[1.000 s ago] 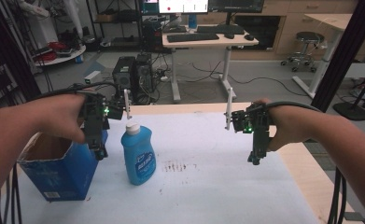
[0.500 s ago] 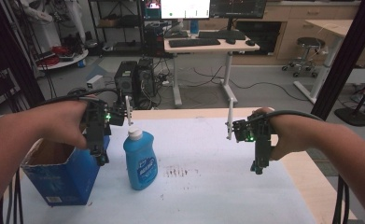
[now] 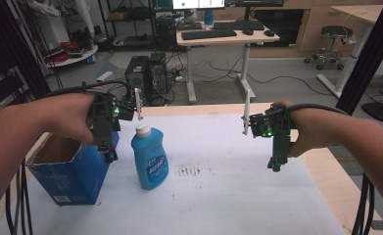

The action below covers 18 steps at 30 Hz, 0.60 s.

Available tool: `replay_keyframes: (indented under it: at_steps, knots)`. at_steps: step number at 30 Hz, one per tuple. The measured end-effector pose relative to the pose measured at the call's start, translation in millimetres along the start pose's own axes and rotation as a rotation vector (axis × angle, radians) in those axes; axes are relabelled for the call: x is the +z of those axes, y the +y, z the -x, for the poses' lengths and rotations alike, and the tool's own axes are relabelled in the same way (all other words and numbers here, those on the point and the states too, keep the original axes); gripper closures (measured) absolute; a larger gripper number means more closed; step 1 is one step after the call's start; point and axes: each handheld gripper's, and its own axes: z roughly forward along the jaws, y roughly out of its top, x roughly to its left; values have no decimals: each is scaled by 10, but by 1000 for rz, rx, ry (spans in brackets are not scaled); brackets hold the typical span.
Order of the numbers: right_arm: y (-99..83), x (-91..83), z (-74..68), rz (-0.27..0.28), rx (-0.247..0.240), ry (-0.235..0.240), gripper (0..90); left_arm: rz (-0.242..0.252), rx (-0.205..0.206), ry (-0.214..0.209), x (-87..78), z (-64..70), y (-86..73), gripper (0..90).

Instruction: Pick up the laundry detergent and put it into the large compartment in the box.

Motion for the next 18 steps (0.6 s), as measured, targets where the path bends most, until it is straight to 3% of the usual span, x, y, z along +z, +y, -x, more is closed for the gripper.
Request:
replay_keyframes:
  at_steps: [6, 12, 15, 18]
  knots:
    - [-18, -19, 11, -3, 2, -1, 21, -11, -1, 7, -20, 9, 29, 31]
    - [-22, -40, 4, -3, -5, -2, 21, 24, -16, 6, -113, 9, 34, 31]
    - [-27, -26, -10, -21, -7, -10, 21, 52, -59, -3, -193, 2, 5, 31]
    - [-29, -17, -16, -30, -12, -13, 21, 48, -103, -12, -242, 4, 5, 31]
